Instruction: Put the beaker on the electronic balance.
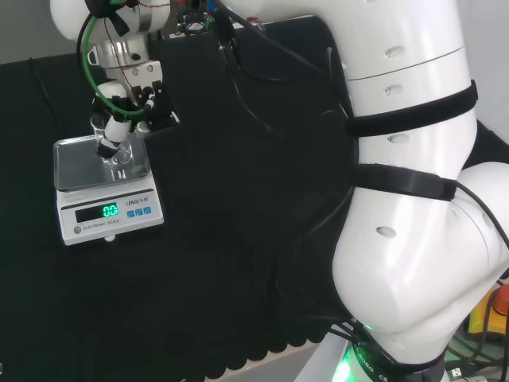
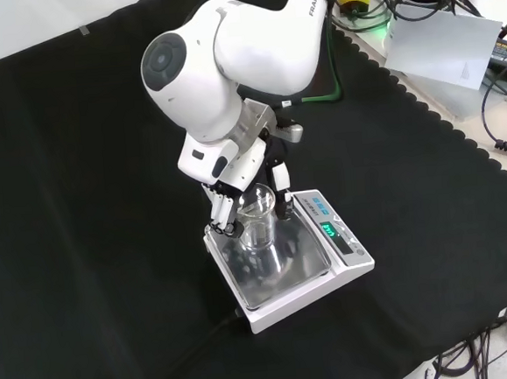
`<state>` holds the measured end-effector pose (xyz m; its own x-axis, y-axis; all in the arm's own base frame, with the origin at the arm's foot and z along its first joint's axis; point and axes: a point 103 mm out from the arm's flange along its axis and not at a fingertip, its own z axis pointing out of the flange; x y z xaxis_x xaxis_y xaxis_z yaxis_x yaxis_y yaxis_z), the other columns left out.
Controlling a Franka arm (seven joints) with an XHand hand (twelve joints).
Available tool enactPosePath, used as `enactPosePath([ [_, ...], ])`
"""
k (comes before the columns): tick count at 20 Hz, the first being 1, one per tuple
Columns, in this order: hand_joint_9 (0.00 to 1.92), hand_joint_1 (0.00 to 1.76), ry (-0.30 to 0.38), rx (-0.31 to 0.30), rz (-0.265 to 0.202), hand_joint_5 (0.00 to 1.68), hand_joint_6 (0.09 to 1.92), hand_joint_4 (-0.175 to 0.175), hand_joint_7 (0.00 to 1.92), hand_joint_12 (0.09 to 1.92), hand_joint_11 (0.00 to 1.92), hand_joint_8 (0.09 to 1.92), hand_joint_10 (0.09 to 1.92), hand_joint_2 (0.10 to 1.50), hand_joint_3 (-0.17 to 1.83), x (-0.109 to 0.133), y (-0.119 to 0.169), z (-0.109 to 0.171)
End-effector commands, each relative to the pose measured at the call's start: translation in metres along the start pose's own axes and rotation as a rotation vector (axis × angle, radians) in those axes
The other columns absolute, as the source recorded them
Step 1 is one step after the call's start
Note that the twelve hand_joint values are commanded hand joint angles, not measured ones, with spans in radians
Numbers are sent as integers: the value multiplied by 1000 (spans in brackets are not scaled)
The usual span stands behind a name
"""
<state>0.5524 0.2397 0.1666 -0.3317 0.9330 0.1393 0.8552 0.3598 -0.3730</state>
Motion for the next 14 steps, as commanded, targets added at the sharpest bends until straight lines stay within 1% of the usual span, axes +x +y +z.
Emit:
enactPosePath([
  [1, 867, 817, 19, 36, -22, 167, 437, -40, 433, 1108, 824, 1107, 912, 962, -142, -1, -6, -16],
  [2, 781, 742, 20, 24, -26, 133, 289, -35, 375, 1190, 706, 1059, 890, 936, -159, -1, -8, -21],
  [3, 714, 690, 19, 16, -31, 111, 192, -31, 333, 1249, 617, 1024, 871, 917, -168, 0, -10, -25],
  [5, 596, 620, 14, 9, -39, 67, 87, -22, 260, 1322, 475, 976, 832, 883, -174, 1, -14, -37],
  [7, 529, 584, -5, 9, -45, 39, 87, -13, 175, 1362, 401, 918, 811, 862, -175, 3, -20, -51],
  [9, 494, 561, -22, -11, -53, 23, 87, -7, 122, 1379, 366, 880, 801, 850, -175, 5, -28, -67],
  [11, 480, 542, -35, -37, -56, 13, 87, -3, 101, 1387, 352, 862, 796, 843, -175, 5, -36, -82],
  [14, 474, 532, -45, -65, -44, 3, 87, 1, 92, 1392, 344, 850, 794, 837, -175, 2, -49, -96],
])
